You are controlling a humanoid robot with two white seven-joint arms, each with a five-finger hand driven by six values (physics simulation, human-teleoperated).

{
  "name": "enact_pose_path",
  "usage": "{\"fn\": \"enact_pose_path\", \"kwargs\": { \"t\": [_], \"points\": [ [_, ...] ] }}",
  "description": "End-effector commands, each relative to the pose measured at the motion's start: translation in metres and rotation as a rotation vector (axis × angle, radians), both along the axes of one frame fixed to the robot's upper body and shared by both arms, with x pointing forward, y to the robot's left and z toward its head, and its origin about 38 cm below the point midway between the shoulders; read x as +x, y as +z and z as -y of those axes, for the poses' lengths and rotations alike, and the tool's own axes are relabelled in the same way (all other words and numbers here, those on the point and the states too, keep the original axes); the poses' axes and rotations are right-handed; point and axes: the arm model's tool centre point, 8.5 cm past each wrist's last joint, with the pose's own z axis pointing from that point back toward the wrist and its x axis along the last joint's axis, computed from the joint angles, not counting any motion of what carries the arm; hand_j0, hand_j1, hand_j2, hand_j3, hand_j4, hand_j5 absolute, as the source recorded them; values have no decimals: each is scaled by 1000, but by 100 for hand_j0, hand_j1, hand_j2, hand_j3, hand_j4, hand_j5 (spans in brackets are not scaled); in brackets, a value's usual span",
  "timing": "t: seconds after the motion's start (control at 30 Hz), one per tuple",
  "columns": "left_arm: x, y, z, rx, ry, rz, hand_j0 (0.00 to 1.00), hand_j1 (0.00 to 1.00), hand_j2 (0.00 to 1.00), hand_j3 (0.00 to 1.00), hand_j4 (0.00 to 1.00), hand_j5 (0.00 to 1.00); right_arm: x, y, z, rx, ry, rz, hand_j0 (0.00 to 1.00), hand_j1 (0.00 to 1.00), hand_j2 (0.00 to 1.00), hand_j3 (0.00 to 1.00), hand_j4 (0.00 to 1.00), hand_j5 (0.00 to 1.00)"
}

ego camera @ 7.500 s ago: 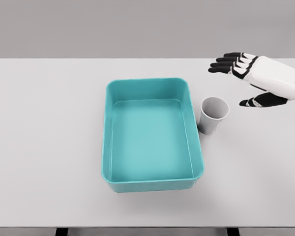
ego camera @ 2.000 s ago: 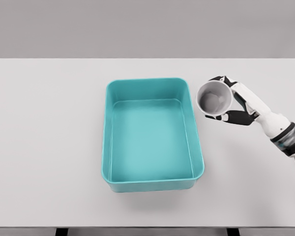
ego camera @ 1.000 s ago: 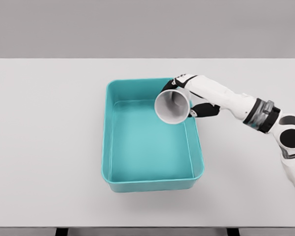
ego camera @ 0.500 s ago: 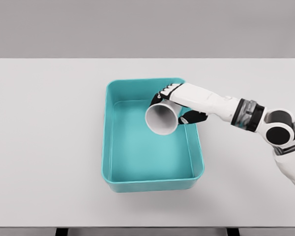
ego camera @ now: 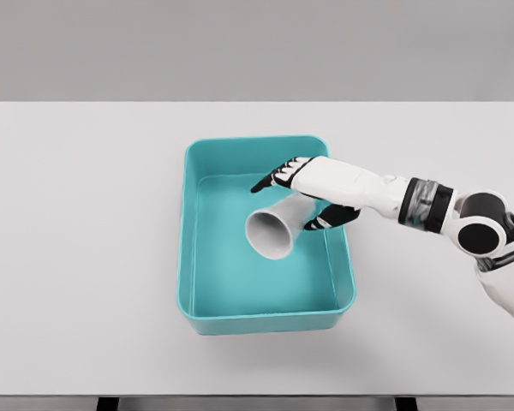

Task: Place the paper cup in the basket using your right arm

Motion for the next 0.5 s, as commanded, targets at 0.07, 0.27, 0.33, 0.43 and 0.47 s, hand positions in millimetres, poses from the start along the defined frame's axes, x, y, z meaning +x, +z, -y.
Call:
{"fn": "enact_pose_path", "kwargs": {
  "t": [0.07, 0.27, 0.33, 0.43, 0.47],
  "points": [
    [0, 0, 0, 0, 0, -1, 100, 100, 100, 100, 100, 100, 1, 2, 1, 2, -6, -1, 95, 95, 95, 95, 95, 95],
    [0, 0, 0, 0, 0, -1, 100, 100, 100, 100, 100, 100, 7, 16, 16, 65, -51, -5, 100, 100, 100, 100, 100, 100],
    [0, 0, 0, 0, -1, 1, 100, 100, 100, 100, 100, 100, 10, 39, 39, 198, -85, -16, 100, 100, 100, 100, 100, 100],
    [0, 0, 0, 0, 0, -1, 100, 100, 100, 100, 100, 100, 6, 48, 61, 352, -103, -80, 100, 100, 100, 100, 100, 100],
    [0, 0, 0, 0, -1, 1, 100, 100, 100, 100, 100, 100, 4, 51, 73, 396, -115, -97, 100, 100, 100, 100, 100, 100]
  ]
}}
